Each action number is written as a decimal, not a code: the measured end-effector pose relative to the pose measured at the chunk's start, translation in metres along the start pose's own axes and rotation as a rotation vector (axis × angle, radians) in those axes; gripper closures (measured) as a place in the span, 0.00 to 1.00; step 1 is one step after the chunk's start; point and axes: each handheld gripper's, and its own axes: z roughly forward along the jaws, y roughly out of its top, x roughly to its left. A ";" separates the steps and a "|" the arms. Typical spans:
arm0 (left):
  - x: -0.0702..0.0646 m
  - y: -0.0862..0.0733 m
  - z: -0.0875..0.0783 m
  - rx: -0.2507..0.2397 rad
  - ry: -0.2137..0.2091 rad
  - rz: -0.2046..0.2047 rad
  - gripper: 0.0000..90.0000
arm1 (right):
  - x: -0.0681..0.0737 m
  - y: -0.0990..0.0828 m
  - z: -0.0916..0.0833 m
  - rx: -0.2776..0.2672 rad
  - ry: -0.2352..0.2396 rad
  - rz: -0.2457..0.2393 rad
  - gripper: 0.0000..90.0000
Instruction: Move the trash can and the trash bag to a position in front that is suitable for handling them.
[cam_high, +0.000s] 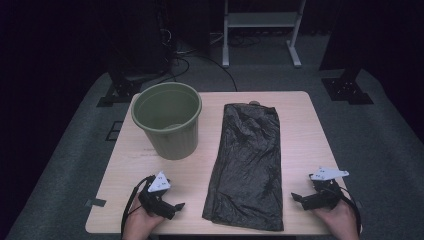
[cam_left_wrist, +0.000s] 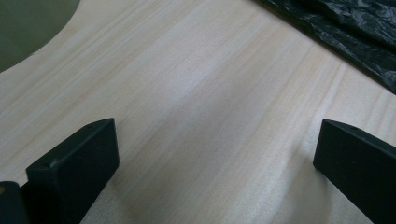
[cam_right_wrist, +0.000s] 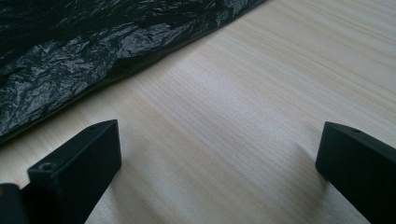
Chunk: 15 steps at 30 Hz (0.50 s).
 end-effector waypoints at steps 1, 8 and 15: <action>0.000 0.000 0.000 0.000 0.000 0.000 0.00 | 0.000 0.000 0.000 0.000 0.000 0.000 0.00; 0.001 0.001 0.001 0.000 -0.003 0.002 0.00 | 0.000 0.000 0.000 0.000 0.004 -0.004 0.00; 0.002 0.001 0.001 -0.001 -0.001 0.000 0.00 | -0.001 -0.001 -0.006 -0.020 -0.017 0.017 0.19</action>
